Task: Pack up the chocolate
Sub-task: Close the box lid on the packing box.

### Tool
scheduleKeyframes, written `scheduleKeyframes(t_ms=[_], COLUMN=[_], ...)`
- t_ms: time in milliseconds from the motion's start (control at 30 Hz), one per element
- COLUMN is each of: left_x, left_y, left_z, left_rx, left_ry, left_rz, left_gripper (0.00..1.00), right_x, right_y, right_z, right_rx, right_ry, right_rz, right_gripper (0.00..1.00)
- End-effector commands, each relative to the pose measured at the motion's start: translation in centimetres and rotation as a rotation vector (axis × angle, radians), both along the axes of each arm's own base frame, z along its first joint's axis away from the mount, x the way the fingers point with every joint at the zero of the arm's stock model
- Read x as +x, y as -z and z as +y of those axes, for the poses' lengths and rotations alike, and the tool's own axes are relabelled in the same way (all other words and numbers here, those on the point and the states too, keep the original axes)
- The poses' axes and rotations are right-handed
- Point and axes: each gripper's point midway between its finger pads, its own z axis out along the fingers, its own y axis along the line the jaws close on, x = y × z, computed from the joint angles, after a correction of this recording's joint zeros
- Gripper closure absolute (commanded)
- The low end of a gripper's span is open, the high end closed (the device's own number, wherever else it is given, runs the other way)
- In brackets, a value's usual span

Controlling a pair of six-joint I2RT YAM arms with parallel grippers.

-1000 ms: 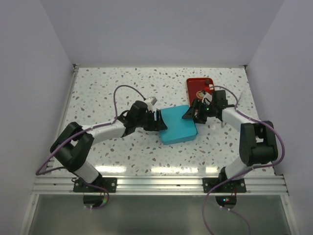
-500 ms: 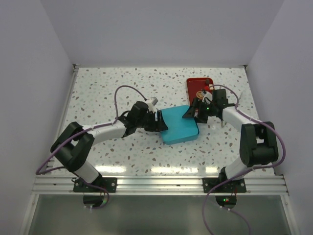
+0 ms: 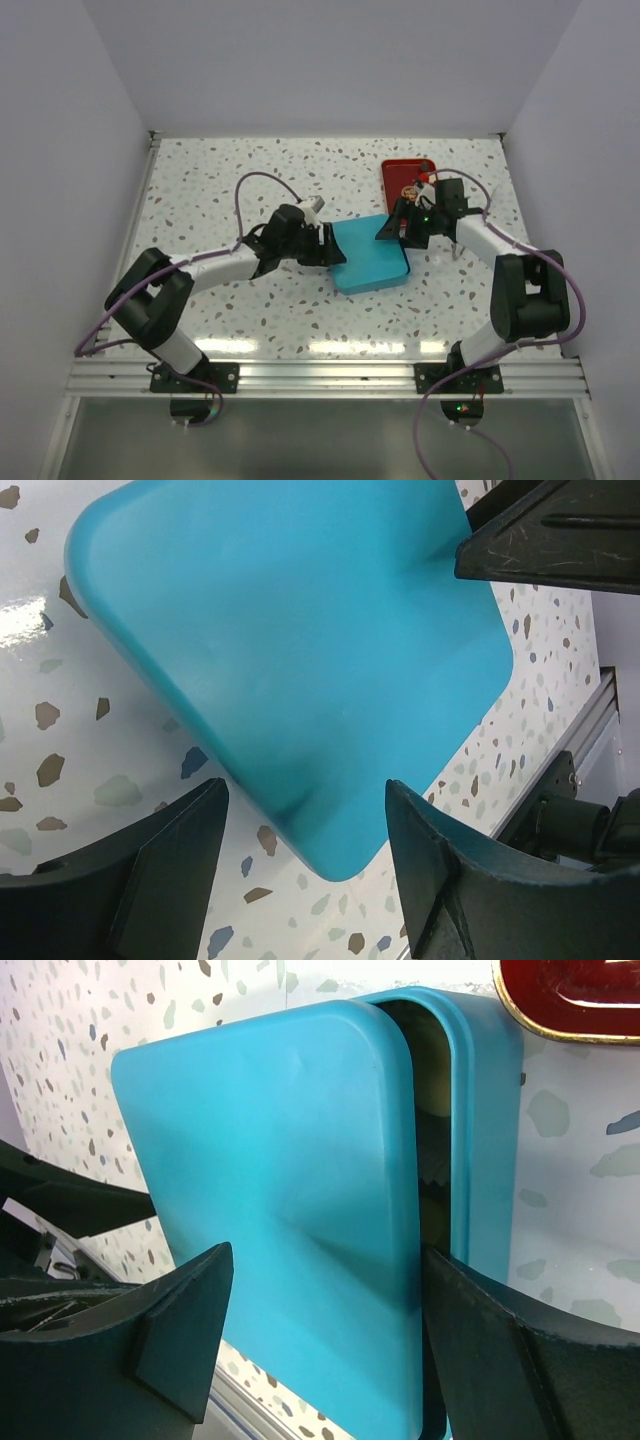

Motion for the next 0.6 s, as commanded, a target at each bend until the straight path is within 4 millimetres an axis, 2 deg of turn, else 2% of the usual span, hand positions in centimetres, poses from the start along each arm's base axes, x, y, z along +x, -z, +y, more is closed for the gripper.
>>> scheduleKeyframes(t_ms=[0, 367, 567], left_x=[1.3, 1.6, 1.6], left_y=[-2.4, -2.8, -2.7], left_z=[-1.8, -2.4, -2.4], left_rx=[-0.072, -0.078, -0.074], left_ry=[0.016, 0.024, 0.023], left_rz=[-0.058, -0.065, -0.062], left_gripper=[0.31, 0.31, 0.31], right_x=[1.3, 1.6, 1.5], right_y=[-2.3, -3.4, -3.2], right_z=[-0.5, -1.3, -1.9], right_rx=[-0.022, -0.081, -0.113], right_ry=[0.005, 0.012, 0.019], right_rz=[-0.086, -0.113, -0.109], right_gripper=[0.22, 0.22, 0.21])
